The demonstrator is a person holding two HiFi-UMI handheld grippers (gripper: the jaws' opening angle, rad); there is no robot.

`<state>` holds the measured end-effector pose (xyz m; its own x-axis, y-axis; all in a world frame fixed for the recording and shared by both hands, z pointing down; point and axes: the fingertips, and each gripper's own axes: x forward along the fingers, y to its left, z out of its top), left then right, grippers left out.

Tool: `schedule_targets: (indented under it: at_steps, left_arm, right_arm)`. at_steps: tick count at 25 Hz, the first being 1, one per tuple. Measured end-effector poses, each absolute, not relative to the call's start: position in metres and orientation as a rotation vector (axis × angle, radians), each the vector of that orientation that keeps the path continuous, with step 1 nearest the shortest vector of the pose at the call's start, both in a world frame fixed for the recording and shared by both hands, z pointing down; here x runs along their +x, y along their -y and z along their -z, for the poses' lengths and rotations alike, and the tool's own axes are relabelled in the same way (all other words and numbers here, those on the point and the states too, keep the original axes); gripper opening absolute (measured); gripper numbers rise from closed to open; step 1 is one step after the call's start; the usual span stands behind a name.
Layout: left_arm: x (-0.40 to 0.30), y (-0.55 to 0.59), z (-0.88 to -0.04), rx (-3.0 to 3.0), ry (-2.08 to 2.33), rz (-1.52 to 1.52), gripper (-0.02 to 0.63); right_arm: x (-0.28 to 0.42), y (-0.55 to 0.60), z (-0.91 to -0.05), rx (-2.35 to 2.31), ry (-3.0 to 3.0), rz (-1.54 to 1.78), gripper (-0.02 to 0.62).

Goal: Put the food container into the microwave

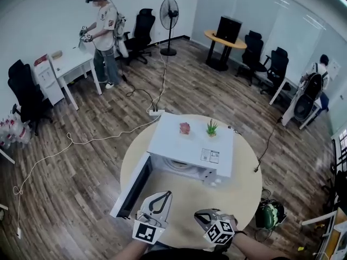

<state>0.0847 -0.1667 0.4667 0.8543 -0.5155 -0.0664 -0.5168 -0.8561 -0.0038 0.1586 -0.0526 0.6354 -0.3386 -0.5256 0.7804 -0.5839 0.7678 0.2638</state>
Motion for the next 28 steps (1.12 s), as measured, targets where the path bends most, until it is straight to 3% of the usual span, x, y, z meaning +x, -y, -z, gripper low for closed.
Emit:
schedule_targets:
  at_steps: [13,28]
  left_arm:
    - [0.105,0.164,-0.402,-2.940,-0.728,-0.157,-0.003]
    - [0.092,0.167,-0.353,-2.889,-0.775,-0.227,-0.003]
  right_arm:
    - [0.164,0.077,-0.418,1.538,2.384,0.192,0.012]
    - [0.269,0.063,-0.352,2.173,2.390,0.125,0.011]
